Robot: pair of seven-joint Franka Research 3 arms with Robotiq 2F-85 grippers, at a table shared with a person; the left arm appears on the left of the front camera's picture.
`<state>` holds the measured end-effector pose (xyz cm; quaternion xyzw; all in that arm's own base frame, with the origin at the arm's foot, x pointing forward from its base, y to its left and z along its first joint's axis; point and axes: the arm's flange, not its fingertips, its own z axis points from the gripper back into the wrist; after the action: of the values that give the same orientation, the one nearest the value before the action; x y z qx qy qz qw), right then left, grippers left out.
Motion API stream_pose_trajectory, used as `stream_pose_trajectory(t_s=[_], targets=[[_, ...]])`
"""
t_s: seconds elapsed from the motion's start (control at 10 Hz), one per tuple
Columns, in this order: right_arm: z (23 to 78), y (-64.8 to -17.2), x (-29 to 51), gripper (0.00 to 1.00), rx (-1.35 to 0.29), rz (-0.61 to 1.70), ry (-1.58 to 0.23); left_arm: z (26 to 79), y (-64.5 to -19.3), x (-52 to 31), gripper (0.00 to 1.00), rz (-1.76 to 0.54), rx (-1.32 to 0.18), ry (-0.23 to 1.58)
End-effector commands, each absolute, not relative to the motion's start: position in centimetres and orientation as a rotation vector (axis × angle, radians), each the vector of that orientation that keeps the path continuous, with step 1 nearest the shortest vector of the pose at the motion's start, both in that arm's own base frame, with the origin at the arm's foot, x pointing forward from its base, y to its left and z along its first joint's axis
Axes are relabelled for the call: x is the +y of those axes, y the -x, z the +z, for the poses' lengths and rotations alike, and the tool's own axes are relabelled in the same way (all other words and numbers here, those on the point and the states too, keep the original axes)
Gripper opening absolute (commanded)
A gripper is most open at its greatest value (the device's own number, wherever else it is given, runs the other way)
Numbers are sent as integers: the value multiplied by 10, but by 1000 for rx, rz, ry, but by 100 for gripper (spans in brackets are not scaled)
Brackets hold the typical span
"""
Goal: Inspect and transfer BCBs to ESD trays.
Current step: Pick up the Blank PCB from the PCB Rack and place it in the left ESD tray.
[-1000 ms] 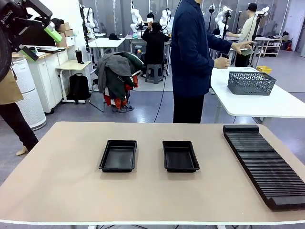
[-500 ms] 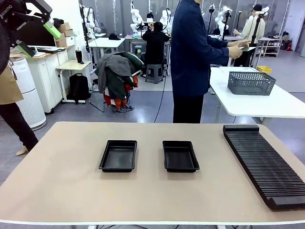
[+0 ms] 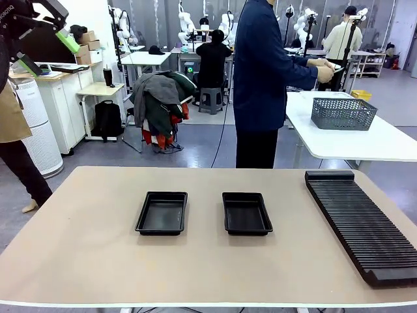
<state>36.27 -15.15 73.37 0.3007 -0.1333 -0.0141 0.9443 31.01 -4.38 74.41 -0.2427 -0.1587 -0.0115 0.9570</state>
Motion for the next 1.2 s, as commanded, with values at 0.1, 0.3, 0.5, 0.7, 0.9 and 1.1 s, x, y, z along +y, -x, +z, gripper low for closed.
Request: stream_pose_trajectory(t_s=[0.1, 0.3, 0.5, 0.7, 0.9, 1.1], targets=[[737, -362, -151, 100, -248, -34, -600, 749, -310, -46, 100, 10, -294, 458], [734, -363, -151, 100, -273, -28, -612, 746, -310, -44, 100, -15, -319, 485], [734, -363, -151, 100, -273, -28, -612, 746, -310, -44, 100, -15, -319, 485], [734, -363, -151, 100, -273, -28, -612, 746, -310, -44, 100, -15, -319, 485], [734, -363, -151, 100, -273, -28, -612, 746, -310, -44, 100, -15, -319, 485], [734, -363, -151, 100, -273, -28, -612, 746, -310, -44, 100, -15, -319, 485]])
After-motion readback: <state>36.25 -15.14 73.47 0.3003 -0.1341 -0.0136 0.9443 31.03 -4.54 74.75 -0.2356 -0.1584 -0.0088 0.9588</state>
